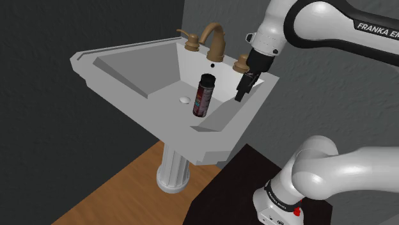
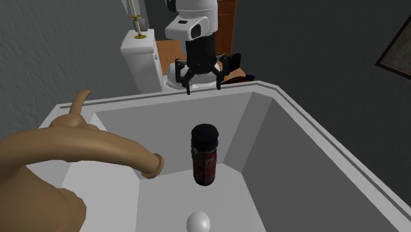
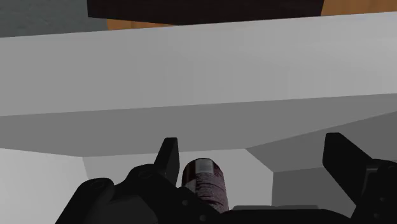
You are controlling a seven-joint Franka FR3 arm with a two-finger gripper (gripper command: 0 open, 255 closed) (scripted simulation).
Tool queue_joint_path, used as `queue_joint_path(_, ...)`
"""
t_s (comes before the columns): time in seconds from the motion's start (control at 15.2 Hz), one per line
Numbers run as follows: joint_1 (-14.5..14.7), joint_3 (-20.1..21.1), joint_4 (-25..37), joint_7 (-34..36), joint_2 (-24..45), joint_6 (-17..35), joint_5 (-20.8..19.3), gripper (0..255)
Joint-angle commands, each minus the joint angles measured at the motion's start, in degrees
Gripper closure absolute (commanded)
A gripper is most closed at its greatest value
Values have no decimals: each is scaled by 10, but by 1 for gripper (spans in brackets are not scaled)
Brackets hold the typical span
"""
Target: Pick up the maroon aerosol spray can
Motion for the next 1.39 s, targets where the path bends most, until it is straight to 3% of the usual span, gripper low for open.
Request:
queue_joint_path(0.0, 0, 0, 0, 0, 0, 0, 0, 0)
queue_joint_path(0.73, -41, 26, 160, 120, 237, 97, 1, 0)
queue_joint_path(1.32, -40, 28, 101, 117, 236, 156, 3, 0)
